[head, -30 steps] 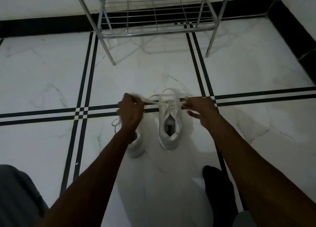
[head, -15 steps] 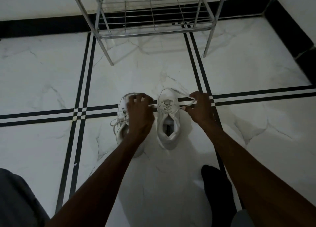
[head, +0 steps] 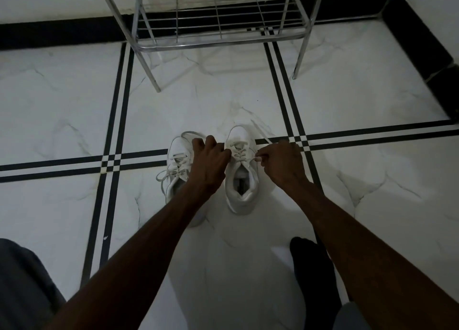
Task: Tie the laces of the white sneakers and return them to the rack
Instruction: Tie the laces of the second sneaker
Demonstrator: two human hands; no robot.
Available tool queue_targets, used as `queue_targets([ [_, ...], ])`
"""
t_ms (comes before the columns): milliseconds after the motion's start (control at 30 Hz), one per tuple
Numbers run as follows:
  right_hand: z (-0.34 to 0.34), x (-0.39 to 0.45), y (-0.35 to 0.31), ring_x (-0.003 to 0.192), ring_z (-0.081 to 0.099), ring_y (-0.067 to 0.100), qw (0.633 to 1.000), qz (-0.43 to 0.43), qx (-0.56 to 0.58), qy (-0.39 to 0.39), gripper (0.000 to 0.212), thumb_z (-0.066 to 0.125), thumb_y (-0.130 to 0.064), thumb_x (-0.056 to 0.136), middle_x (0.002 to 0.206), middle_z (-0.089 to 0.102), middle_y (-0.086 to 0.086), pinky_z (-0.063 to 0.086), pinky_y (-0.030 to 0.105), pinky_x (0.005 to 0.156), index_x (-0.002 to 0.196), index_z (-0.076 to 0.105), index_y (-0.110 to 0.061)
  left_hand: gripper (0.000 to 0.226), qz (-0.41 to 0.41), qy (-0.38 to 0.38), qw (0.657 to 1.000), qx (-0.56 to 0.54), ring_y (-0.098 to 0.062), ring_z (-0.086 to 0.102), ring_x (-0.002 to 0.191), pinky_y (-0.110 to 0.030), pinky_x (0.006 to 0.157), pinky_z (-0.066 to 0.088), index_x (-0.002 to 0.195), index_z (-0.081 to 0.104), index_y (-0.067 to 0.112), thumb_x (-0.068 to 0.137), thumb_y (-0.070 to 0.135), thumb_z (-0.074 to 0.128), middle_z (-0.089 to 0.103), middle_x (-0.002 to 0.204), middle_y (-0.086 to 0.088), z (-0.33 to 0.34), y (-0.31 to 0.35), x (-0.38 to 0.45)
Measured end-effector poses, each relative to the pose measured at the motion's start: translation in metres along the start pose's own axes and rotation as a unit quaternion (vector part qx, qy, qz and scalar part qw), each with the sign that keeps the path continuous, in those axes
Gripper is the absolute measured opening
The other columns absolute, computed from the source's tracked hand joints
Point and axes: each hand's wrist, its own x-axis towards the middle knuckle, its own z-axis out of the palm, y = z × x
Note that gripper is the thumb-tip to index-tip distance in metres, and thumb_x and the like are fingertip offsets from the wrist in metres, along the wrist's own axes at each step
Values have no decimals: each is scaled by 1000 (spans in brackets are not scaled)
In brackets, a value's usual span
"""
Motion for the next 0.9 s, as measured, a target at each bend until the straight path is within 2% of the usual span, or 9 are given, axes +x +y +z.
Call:
queue_targets([
  [133,8,3,3,111,53,29,998,56,-41,-1,17,66,-21,87,97,73,6,37,45,103,93,76,-33,39,-18,8,1000,6,-35,56,95,-43,81,25,82,72,17,52,-8,68,69,87,-2,8,-1,-5],
  [267,14,1,6,117,48,26,994,85,-63,-15,13,67,-27,86,98,73,3,31,42,102,93,76,-33,34,-34,1,999,2,-35,55,94,-43,81,25,78,71,17,55,-8,67,68,87,-4,12,-2,-9],
  [400,13,4,3,114,51,23,991,99,-86,-32,12,64,-30,86,96,71,-3,31,42,96,91,74,-34,27,-44,-10,999,-5,-33,55,96,-43,81,25,78,74,21,61,0,71,67,82,-1,12,-4,-10],
  [533,13,3,3,101,60,20,992,84,-91,-29,12,65,-26,86,89,72,-5,32,41,94,90,74,-34,18,-65,7,997,-45,-29,53,97,-41,81,23,79,74,24,74,7,72,67,78,2,10,-2,-11],
  [600,8,4,5,96,66,20,995,81,-21,-56,13,68,-21,84,89,75,-3,40,41,98,89,76,-29,18,-76,2,994,-83,-29,52,101,-41,82,25,82,72,25,79,8,68,68,81,2,9,-3,-13],
  [667,2,8,7,90,70,23,983,81,123,-112,11,69,-20,86,92,77,5,54,41,89,90,79,-19,14,-90,-16,989,-114,-31,52,104,-40,81,30,85,71,22,85,11,62,72,85,-2,7,-6,-16],
  [700,-3,10,7,88,70,24,972,78,177,-137,13,68,-23,88,92,77,8,57,41,84,90,79,-14,12,-89,-10,988,-125,-33,54,102,-39,77,32,84,72,19,87,14,61,73,85,-5,7,-7,-16],
  [800,-16,16,9,90,65,21,931,96,290,-199,17,63,-24,92,92,71,0,54,38,76,92,76,-14,20,-88,15,977,-195,-35,56,88,-34,67,34,72,66,10,87,20,57,70,75,-10,6,-10,-15],
  [900,-20,19,11,109,65,17,877,137,415,-201,22,62,-30,93,111,71,2,52,30,73,98,72,-11,39,-103,-1,942,-319,-30,61,80,-42,70,49,77,66,5,92,33,42,69,75,-9,1,-12,-9],
])
